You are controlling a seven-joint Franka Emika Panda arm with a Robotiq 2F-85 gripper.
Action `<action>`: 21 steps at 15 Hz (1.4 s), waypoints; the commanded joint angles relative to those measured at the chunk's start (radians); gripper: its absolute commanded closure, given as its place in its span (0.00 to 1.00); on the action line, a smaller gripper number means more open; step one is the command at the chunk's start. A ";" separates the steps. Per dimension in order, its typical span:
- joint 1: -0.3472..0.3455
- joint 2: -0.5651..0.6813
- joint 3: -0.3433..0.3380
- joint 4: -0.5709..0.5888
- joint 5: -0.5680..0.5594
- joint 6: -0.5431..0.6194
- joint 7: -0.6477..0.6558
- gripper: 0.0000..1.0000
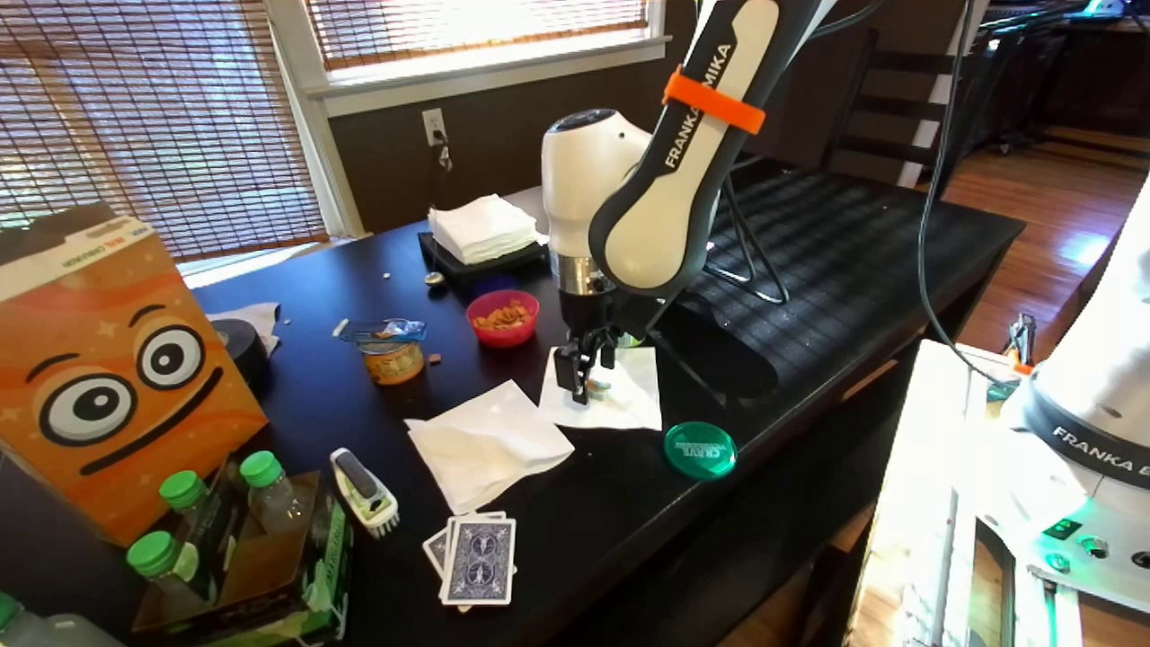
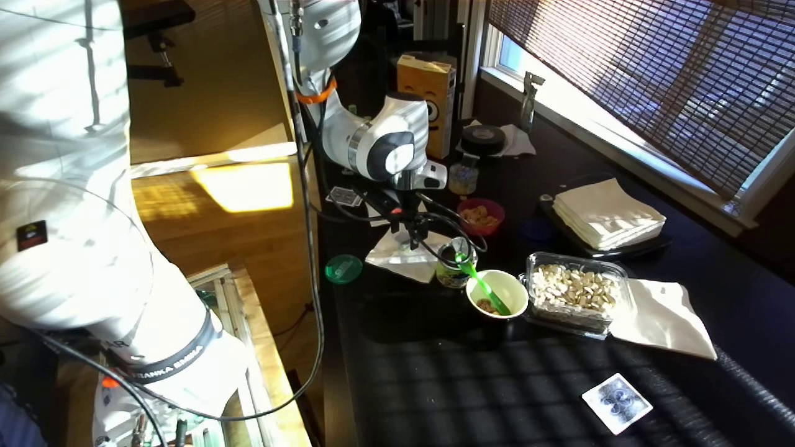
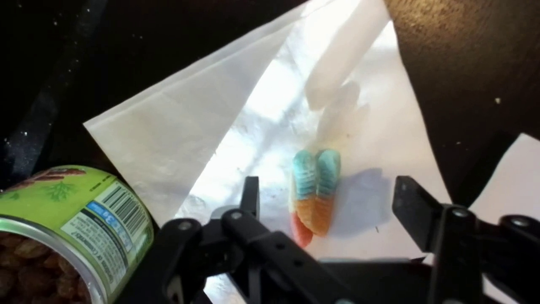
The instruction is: Pick up the orange objects from the napkin and place them in the black and white bowl.
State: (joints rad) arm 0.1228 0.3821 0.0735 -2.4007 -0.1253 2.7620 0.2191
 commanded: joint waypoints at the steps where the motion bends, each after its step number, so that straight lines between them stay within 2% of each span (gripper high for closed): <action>1: 0.006 0.017 -0.010 0.013 0.035 0.021 -0.032 0.25; 6: 0.005 0.018 -0.015 0.012 0.039 0.030 -0.037 0.36; 7: 0.005 0.019 -0.016 0.011 0.039 0.033 -0.037 0.41; 8: 0.005 0.019 -0.016 0.011 0.039 0.034 -0.038 0.39; 10: 0.005 0.020 -0.016 0.011 0.039 0.038 -0.039 0.44; 11: 0.005 0.020 -0.016 0.010 0.040 0.039 -0.039 0.50; 13: 0.004 0.020 -0.017 0.010 0.040 0.040 -0.041 0.55; 14: 0.005 0.021 -0.017 0.010 0.040 0.041 -0.041 0.63; 16: 0.004 0.022 -0.016 0.010 0.040 0.043 -0.044 0.68; 17: 0.004 0.023 -0.016 0.010 0.040 0.044 -0.045 0.75; 21: 0.003 0.025 -0.015 0.010 0.042 0.046 -0.050 0.86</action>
State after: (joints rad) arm 0.1223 0.3902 0.0617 -2.4007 -0.1128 2.7884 0.2019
